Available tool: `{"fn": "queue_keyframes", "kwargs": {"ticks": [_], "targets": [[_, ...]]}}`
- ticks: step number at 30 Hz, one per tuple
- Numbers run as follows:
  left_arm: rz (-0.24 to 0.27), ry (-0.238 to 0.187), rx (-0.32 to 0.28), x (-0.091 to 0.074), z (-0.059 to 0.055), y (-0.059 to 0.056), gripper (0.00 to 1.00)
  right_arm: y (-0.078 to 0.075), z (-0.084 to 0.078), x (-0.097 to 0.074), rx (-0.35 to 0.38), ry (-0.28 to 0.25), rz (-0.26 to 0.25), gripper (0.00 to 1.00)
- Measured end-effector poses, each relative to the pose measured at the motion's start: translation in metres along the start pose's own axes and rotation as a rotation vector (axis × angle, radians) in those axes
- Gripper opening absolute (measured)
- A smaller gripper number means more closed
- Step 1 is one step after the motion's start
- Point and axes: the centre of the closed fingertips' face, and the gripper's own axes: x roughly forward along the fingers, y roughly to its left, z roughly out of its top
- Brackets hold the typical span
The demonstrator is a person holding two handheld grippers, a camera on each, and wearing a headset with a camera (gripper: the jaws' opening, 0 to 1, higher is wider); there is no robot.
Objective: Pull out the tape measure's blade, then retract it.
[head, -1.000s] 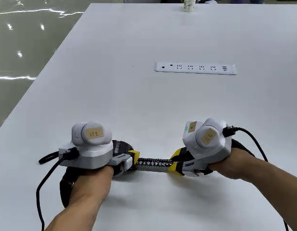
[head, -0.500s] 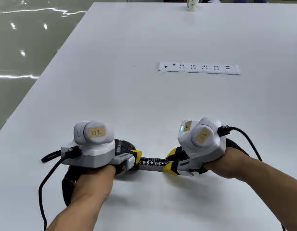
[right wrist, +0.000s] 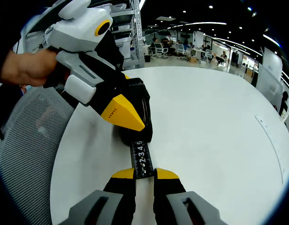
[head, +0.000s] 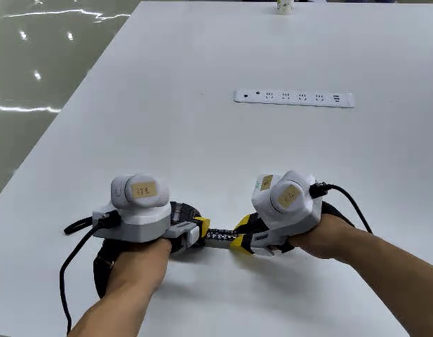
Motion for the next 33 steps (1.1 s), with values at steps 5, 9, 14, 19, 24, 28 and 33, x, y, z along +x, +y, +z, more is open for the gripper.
{"fn": "queue_keyframes", "kwargs": {"ticks": [5, 9, 14, 19, 24, 28, 33], "targets": [[-0.001, 0.001, -0.002, 0.0, 0.0, 0.0, 0.55, 0.001, 0.004, 0.004, -0.006, -0.007, 0.004, 0.1], [-0.003, 0.001, -0.004, 0.0, 0.0, 0.0, 0.55, 0.001, 0.008, 0.007, -0.009, -0.013, 0.01, 0.1], [-0.006, 0.003, -0.007, 0.0, 0.0, 0.001, 0.55, 0.002, 0.012, 0.01, -0.02, -0.02, 0.012, 0.1], [-0.008, 0.003, -0.008, 0.0, 0.0, 0.0, 0.55, 0.003, 0.015, 0.013, -0.029, -0.028, 0.016, 0.1], [-0.009, 0.004, -0.009, 0.0, 0.0, 0.0, 0.55, 0.004, 0.019, 0.017, -0.037, -0.031, 0.024, 0.1], [-0.01, 0.005, -0.012, 0.0, 0.0, 0.0, 0.55, 0.005, 0.022, 0.019, -0.05, -0.032, 0.03, 0.11], [-0.01, 0.004, -0.016, 0.0, 0.0, 0.0, 0.55, 0.006, 0.025, 0.023, -0.065, -0.032, 0.038, 0.11]]}}
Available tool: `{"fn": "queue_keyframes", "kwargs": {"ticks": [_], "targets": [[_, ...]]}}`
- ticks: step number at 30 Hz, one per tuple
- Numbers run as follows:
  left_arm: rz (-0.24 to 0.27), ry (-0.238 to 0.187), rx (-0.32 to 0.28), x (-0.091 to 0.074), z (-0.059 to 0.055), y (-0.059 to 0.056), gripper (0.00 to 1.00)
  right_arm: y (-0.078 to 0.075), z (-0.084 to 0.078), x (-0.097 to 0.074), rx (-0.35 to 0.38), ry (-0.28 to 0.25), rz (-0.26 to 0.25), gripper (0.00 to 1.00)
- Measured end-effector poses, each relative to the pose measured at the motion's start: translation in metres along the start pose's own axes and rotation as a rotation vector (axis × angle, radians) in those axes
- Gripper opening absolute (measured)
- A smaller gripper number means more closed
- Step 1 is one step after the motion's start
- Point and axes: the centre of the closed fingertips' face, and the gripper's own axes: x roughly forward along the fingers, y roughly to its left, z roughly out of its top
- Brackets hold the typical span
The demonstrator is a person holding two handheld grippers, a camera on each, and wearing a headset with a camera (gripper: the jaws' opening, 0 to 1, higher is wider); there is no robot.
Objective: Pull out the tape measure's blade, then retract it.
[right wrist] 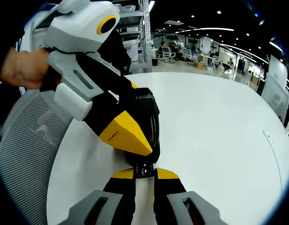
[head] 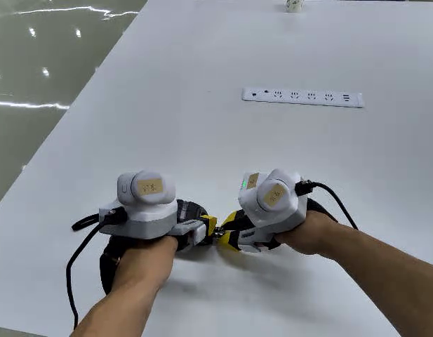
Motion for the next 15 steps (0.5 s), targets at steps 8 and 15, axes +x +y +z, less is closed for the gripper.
{"fn": "queue_keyframes", "kwargs": {"ticks": [8, 15], "targets": [[-0.001, -0.001, -0.004, -0.0003, 0.0003, 0.0006, 0.56, 0.0004, 0.0039, 0.004, -0.045, 0.013, 0.014, 0.11], [-0.002, -0.004, -0.001, -0.0005, 0.0004, 0.0001, 0.56, 0.0011, 0.0036, 0.0044, -0.068, 0.025, 0.016, 0.11]]}}
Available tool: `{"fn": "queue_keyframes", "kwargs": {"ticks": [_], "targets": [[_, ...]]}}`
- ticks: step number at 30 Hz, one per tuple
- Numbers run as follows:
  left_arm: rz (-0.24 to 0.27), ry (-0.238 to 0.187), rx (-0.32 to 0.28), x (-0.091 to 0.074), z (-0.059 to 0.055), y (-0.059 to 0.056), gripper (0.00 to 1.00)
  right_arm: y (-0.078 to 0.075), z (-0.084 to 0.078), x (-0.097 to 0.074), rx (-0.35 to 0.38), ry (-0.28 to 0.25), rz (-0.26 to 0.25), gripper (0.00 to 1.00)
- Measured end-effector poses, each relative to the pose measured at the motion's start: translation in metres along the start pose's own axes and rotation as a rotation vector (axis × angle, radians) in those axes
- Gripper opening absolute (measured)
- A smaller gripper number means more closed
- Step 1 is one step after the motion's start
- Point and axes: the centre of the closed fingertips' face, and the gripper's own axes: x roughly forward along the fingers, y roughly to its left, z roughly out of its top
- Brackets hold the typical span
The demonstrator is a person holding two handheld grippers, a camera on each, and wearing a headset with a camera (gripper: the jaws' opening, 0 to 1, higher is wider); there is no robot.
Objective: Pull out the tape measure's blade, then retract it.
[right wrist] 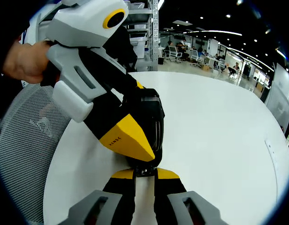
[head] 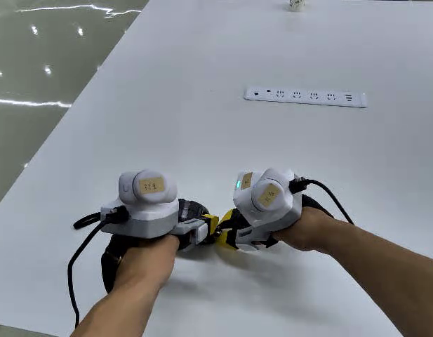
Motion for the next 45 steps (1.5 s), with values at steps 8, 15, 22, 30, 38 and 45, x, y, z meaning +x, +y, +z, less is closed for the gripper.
{"fn": "queue_keyframes", "kwargs": {"ticks": [8, 15, 22, 30, 38, 45], "targets": [[-0.002, 0.005, 0.003, 0.0, 0.0, 0.0, 0.58, 0.0, 0.0, 0.0, -0.015, 0.01, -0.005, 0.11], [-0.005, 0.014, 0.004, 0.0, 0.0, -0.001, 0.59, 0.0, -0.001, 0.0, -0.017, 0.014, -0.013, 0.12], [-0.009, 0.017, 0.004, 0.001, -0.001, -0.001, 0.59, -0.001, -0.001, -0.002, -0.015, 0.015, -0.021, 0.13], [-0.015, 0.017, 0.005, 0.001, -0.001, -0.001, 0.6, -0.003, 0.0, -0.005, -0.009, 0.015, -0.031, 0.16], [-0.018, 0.029, 0.023, 0.0, -0.003, -0.002, 0.6, -0.003, -0.004, -0.012, 0.0, 0.025, -0.039, 0.19], [-0.015, 0.045, 0.052, -0.002, -0.009, -0.001, 0.6, -0.001, -0.009, -0.019, 0.008, 0.037, -0.045, 0.22]]}}
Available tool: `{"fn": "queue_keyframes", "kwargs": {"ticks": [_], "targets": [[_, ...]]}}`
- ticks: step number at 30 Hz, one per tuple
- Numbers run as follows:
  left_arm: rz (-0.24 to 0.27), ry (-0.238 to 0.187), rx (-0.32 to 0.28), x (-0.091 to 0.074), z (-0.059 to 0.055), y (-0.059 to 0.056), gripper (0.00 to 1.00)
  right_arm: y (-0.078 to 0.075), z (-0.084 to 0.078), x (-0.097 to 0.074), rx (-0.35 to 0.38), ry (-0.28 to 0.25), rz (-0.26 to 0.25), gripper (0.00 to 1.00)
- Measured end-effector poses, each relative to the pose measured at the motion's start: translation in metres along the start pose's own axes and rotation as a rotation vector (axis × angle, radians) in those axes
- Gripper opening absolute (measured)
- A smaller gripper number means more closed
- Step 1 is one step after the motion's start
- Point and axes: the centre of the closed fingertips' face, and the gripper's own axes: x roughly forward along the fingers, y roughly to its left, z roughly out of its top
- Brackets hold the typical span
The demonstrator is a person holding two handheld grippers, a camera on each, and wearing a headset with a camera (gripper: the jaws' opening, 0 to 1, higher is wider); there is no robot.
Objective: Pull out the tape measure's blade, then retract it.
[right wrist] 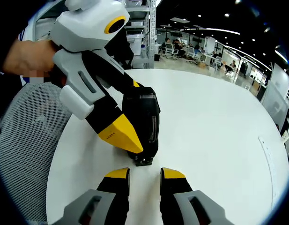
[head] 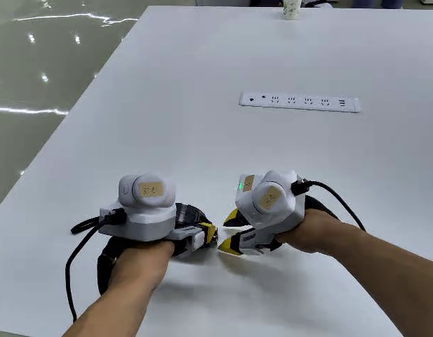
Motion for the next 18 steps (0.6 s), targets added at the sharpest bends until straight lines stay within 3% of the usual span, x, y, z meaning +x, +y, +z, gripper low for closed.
{"fn": "queue_keyframes", "kwargs": {"ticks": [18], "targets": [[-0.045, 0.006, 0.067, -0.005, -0.007, -0.006, 0.66, 0.006, -0.019, -0.026, 0.078, -0.004, -0.056, 0.32]]}}
